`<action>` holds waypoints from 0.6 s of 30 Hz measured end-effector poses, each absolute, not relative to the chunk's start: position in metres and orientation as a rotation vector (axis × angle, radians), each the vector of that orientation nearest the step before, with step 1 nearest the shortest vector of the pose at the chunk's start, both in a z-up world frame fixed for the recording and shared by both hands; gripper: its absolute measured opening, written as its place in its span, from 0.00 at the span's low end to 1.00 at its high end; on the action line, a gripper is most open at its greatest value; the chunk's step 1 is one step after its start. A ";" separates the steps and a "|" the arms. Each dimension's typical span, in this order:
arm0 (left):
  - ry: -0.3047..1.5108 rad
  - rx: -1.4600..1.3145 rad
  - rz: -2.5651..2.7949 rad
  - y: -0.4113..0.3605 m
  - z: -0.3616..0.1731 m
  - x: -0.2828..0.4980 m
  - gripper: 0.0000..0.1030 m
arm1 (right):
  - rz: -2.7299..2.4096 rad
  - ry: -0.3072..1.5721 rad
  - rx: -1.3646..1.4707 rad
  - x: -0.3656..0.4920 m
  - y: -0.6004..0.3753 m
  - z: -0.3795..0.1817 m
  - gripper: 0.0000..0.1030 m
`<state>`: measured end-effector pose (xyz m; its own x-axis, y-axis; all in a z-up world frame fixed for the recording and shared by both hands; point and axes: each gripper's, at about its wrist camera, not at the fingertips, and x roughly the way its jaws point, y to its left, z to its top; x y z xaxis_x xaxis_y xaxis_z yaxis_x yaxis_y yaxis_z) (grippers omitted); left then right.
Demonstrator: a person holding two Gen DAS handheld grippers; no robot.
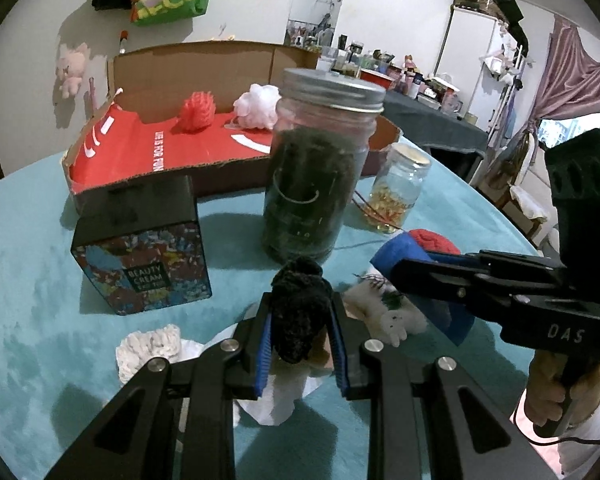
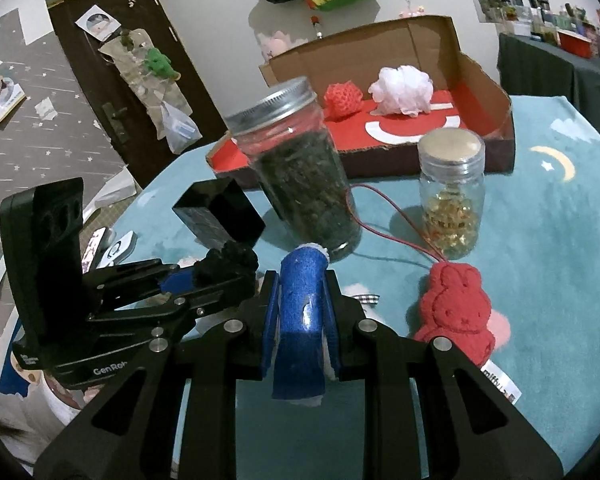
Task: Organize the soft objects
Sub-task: 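Lift the black knit piece with the left tool while the right tool lifts the blue sock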
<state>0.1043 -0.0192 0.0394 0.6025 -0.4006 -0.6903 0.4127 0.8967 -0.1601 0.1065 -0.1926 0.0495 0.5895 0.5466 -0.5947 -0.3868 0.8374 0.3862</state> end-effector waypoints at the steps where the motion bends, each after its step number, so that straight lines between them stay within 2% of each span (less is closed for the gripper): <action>1: 0.797 0.016 -0.469 -0.018 0.039 0.105 0.26 | 0.547 0.771 0.226 0.107 -0.193 0.048 0.19; 18: 0.853 -0.012 -0.434 0.000 0.053 0.110 0.26 | 0.497 0.795 0.185 0.111 -0.200 0.051 0.20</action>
